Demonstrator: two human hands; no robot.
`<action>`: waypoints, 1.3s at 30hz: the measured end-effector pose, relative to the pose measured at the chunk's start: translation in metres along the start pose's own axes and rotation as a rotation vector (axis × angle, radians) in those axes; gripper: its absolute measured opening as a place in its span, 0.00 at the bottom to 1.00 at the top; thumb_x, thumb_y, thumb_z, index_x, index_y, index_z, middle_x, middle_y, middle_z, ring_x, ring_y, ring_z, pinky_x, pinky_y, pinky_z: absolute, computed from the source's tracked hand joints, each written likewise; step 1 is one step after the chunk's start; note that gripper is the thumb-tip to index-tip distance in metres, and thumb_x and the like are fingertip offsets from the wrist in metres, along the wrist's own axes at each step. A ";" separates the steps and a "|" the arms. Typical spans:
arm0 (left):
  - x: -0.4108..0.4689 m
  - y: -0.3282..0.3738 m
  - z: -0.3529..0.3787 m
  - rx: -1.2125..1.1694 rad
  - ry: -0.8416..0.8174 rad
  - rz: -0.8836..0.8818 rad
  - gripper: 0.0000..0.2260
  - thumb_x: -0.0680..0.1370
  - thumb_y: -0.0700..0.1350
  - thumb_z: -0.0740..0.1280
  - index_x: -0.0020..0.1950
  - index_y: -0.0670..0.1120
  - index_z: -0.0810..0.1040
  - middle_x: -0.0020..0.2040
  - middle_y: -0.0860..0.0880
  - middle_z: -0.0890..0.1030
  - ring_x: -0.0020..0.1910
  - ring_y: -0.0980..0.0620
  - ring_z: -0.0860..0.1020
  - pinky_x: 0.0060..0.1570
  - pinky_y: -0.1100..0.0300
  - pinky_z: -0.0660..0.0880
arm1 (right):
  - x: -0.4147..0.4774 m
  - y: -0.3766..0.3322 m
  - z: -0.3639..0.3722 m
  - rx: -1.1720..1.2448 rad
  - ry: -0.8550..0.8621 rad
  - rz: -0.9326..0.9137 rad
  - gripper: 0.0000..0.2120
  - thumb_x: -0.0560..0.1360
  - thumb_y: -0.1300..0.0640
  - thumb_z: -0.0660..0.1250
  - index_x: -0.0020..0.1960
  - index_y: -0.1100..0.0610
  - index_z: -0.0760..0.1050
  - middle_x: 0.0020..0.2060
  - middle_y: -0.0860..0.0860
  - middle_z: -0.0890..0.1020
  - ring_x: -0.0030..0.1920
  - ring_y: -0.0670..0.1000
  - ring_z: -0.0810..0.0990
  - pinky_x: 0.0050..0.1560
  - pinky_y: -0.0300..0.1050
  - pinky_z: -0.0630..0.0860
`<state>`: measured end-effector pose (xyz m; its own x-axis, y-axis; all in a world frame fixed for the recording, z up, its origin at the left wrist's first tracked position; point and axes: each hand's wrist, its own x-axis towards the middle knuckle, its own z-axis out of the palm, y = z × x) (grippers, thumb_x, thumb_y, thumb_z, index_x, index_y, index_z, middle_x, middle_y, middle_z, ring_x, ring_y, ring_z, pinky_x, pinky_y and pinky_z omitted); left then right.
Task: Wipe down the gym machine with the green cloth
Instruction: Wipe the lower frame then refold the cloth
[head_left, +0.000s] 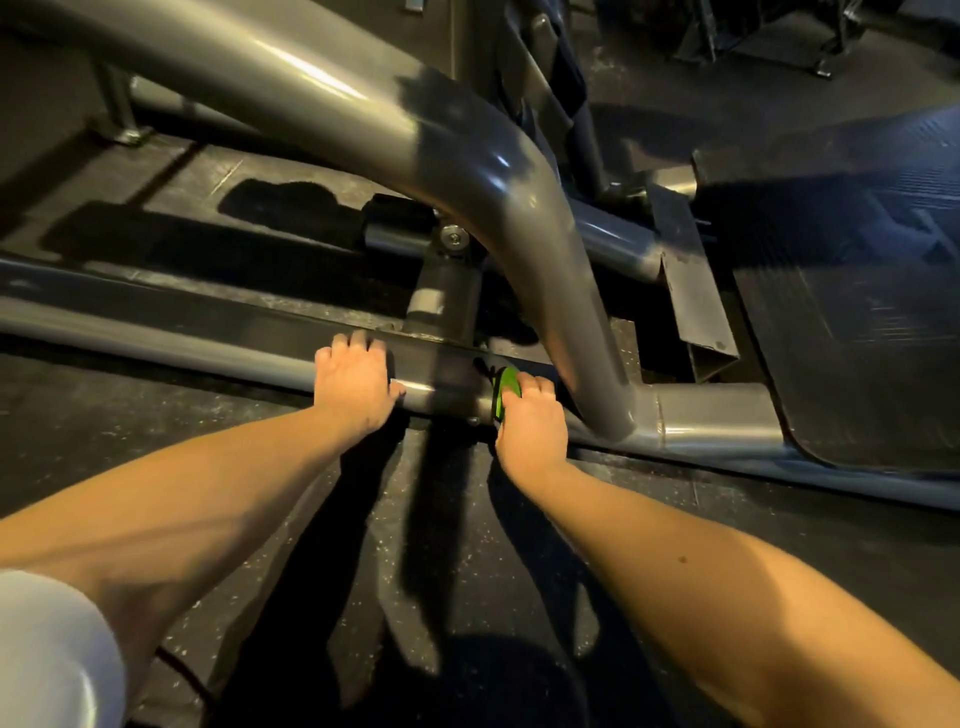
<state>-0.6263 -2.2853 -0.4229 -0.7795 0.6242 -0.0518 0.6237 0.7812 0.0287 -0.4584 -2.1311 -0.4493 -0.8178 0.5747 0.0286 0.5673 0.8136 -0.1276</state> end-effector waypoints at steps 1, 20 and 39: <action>0.001 -0.003 0.000 -0.001 -0.002 -0.011 0.26 0.78 0.61 0.67 0.68 0.45 0.73 0.68 0.42 0.74 0.66 0.40 0.71 0.61 0.46 0.69 | 0.000 -0.001 0.001 -0.032 -0.018 -0.026 0.31 0.75 0.58 0.72 0.76 0.62 0.67 0.73 0.58 0.71 0.70 0.61 0.69 0.64 0.54 0.73; 0.005 -0.027 0.009 -0.113 -0.058 -0.058 0.26 0.79 0.61 0.66 0.73 0.50 0.71 0.72 0.44 0.70 0.69 0.38 0.67 0.67 0.43 0.69 | 0.009 0.002 -0.007 -0.139 -0.177 -0.042 0.20 0.80 0.56 0.63 0.71 0.59 0.73 0.70 0.58 0.75 0.70 0.62 0.74 0.64 0.55 0.73; 0.005 -0.038 0.007 -0.106 -0.048 -0.022 0.27 0.78 0.64 0.65 0.74 0.54 0.70 0.72 0.46 0.69 0.69 0.40 0.65 0.64 0.44 0.67 | -0.001 0.016 -0.015 -0.345 -0.270 0.023 0.35 0.78 0.53 0.65 0.80 0.65 0.57 0.80 0.62 0.57 0.77 0.64 0.61 0.72 0.54 0.65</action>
<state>-0.6534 -2.3114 -0.4315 -0.7878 0.6076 -0.1012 0.5947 0.7930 0.1321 -0.4469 -2.1177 -0.4367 -0.7747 0.5867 -0.2360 0.5472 0.8090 0.2148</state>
